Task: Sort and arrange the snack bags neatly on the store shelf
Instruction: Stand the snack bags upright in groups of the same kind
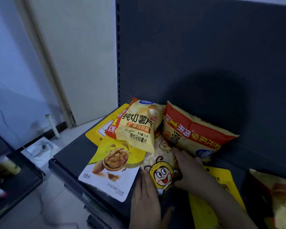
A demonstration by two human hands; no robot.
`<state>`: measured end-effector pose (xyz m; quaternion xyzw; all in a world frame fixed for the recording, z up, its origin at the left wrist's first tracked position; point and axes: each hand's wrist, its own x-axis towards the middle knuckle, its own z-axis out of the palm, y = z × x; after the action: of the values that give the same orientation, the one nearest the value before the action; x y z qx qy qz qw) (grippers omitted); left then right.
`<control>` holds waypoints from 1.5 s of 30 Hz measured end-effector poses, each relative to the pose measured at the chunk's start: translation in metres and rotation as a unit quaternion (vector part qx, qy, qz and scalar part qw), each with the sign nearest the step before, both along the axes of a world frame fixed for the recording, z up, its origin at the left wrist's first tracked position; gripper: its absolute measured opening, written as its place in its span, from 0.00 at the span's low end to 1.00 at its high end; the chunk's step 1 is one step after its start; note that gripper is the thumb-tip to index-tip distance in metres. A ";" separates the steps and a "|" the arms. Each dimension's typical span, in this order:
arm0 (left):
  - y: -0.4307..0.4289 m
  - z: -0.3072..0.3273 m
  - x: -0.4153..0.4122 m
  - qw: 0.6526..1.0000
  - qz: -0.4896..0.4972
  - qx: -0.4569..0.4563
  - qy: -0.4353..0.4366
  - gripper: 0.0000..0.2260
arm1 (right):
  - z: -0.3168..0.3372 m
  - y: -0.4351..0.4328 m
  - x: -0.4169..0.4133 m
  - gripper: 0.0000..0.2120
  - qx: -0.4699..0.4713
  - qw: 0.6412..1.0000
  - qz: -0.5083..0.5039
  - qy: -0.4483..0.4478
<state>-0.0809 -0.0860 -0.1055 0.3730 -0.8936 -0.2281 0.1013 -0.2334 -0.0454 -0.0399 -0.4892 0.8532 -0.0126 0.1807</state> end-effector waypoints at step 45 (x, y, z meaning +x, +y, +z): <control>0.364 0.108 -0.057 0.856 -0.394 -0.027 0.334 0.30 | 0.076 0.484 0.043 0.41 -0.441 0.839 -0.280 0.154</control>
<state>-0.1378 0.2783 0.0027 -0.1119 -0.8843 -0.3351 0.3052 -0.1909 0.4382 0.0360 -0.2528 0.8748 -0.3624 -0.1988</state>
